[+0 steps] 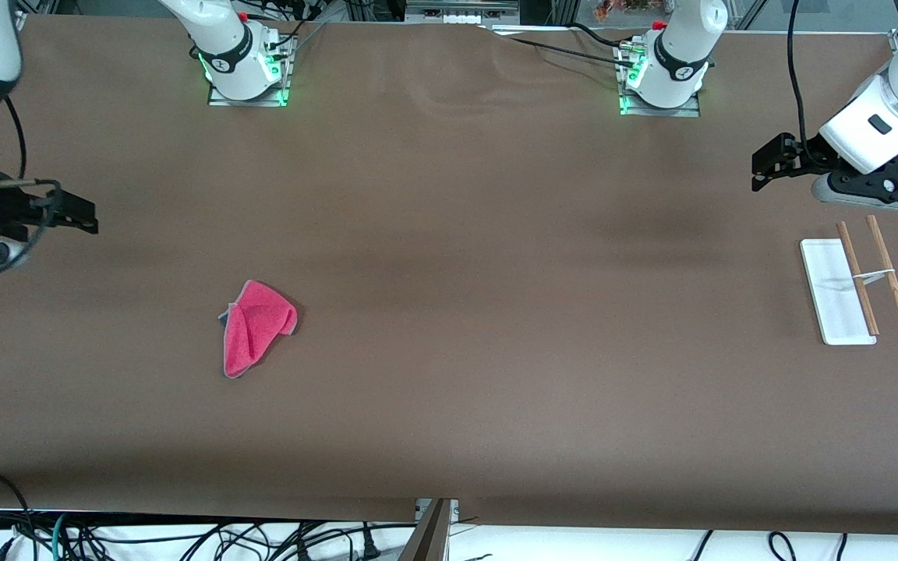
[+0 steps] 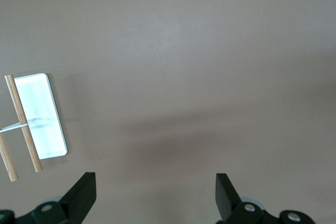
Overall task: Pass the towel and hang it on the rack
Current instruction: 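Reach the right gripper down to the pink towel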
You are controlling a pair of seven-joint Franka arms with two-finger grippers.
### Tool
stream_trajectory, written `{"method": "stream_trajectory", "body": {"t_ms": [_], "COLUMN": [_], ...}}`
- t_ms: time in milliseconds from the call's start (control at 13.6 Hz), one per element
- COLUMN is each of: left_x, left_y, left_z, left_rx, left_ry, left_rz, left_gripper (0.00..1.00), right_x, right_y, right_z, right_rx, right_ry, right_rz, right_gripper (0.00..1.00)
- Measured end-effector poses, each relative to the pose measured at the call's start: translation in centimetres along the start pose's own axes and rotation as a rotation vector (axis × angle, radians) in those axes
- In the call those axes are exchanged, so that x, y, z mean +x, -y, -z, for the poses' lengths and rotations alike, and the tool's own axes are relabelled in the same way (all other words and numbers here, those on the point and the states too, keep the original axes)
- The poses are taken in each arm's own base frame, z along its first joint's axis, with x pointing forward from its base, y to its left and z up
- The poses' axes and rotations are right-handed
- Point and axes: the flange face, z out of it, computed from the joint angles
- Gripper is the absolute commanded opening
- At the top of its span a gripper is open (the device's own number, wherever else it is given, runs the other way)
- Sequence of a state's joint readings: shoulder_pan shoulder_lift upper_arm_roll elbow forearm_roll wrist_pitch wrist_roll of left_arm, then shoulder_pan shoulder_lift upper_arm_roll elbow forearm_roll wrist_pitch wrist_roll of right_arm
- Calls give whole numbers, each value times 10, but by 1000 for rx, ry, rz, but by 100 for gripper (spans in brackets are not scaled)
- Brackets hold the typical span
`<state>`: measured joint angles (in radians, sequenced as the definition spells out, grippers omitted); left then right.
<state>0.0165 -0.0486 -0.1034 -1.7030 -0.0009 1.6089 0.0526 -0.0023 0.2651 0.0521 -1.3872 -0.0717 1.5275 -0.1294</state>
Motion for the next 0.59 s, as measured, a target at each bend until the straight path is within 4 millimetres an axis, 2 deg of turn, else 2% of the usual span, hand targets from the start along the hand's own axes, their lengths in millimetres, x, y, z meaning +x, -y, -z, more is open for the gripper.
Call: {"method": "stream_trajectory", "body": {"t_ms": [147,366,586], "left_x": [0,0,0], "left_y": [0,-3,-2], "left_z": [2,4,4], "left_rx": [1,2,2], "left_ry": [-3,-7,-8], "left_rz": [-1,-5,-5], "left_gripper": [100,100,100], "right_x": [20,53,80], "right_y": [15,22,35], "right_z": [-36,-100,-148], "right_rx": [8,70,107], "right_ry": [50,90,80], "right_rz": [28,30,-37], "right_gripper": [100,100,100]}}
